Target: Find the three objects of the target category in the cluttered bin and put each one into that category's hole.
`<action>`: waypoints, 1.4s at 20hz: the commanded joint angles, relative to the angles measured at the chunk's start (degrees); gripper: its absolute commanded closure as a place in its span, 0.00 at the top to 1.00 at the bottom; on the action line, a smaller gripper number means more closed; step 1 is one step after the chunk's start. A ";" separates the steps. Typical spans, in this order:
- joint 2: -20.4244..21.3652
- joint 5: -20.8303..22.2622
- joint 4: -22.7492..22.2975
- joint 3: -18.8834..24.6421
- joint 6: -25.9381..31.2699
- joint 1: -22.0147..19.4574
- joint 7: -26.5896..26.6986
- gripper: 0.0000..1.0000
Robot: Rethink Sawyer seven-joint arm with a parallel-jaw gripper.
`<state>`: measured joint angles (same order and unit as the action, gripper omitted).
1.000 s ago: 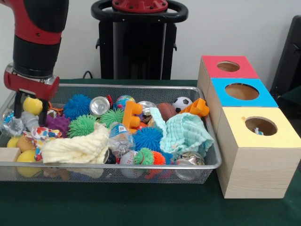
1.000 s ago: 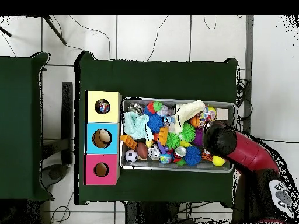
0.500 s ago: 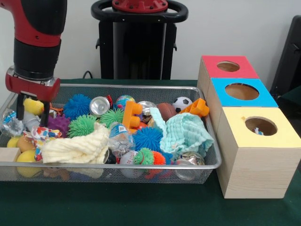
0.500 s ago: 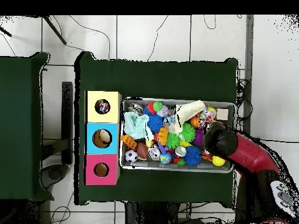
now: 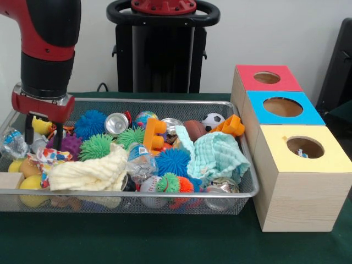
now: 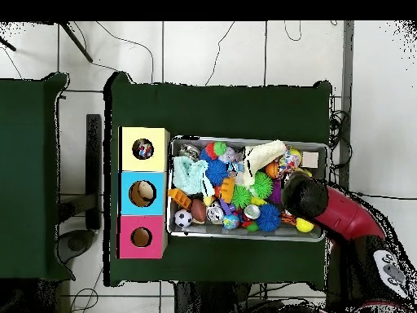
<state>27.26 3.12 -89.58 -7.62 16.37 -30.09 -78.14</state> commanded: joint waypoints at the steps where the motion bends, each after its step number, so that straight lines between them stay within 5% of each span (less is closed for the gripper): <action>1: -2.71 1.95 -1.33 5.59 4.73 -0.24 -4.08 1.00; 14: -2.23 3.25 -0.77 5.75 5.41 0.11 -2.21 1.00; 28: -3.54 1.63 6.59 2.64 15.33 4.84 -3.83 1.00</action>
<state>26.17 3.12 -87.34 -6.98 23.75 -26.25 -78.14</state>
